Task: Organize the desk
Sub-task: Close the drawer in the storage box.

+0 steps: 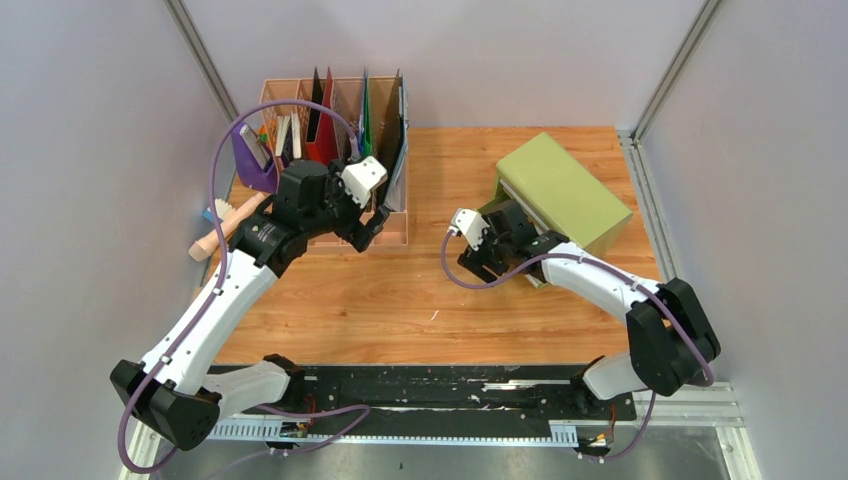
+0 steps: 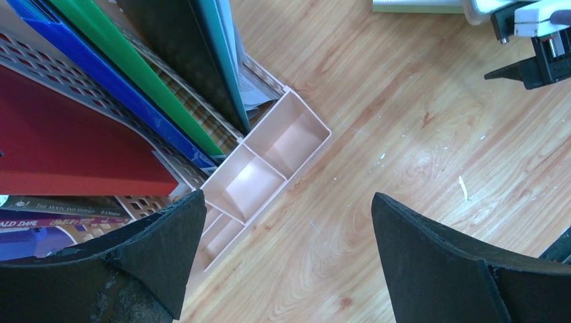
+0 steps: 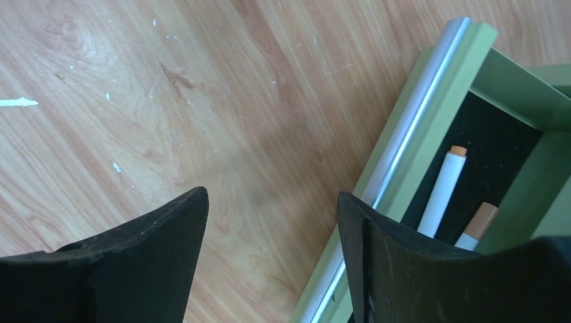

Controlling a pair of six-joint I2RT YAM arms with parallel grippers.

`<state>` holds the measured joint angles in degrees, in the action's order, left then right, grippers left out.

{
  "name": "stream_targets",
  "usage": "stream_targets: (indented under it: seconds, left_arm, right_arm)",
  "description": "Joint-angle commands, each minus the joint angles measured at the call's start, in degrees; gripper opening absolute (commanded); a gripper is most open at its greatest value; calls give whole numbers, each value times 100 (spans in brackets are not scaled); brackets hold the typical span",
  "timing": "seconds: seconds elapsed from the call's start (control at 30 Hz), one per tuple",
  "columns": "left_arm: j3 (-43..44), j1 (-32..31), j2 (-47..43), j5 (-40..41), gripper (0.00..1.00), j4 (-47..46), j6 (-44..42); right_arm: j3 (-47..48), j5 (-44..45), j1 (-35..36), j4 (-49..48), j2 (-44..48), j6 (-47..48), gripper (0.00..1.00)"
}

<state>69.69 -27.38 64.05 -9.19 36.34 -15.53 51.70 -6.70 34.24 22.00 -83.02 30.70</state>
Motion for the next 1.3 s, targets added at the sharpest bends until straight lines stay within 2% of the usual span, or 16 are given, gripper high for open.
stream_targets:
  seconds: [0.0, 0.27, 0.7, 0.77, 0.97, 1.27]
  left_arm:
    - [31, 33, -86, -100, 100, -197, -18]
    - [18, 35, -90, -133, 100, -198, -26]
    - [20, 40, -124, -138, 100, -180, -53]
    - [11, 39, -128, -136, 100, -180, -58]
    - [-2, 50, -118, -148, 100, -193, -65]
    - [1, 48, -87, -171, 100, -188, -68]
  right_arm:
    - [178, 107, -54, -187, 228, -66, 71]
    - [223, -113, -49, 41, -34, 28, 71]
    - [347, 1062, -306, -121, -423, -79, 70]
    - [342, 981, -321, -123, -314, -90, 70]
    - [251, -107, -282, 45, 81, 8, 71]
    - [268, 107, -233, 193, -169, 180, 71]
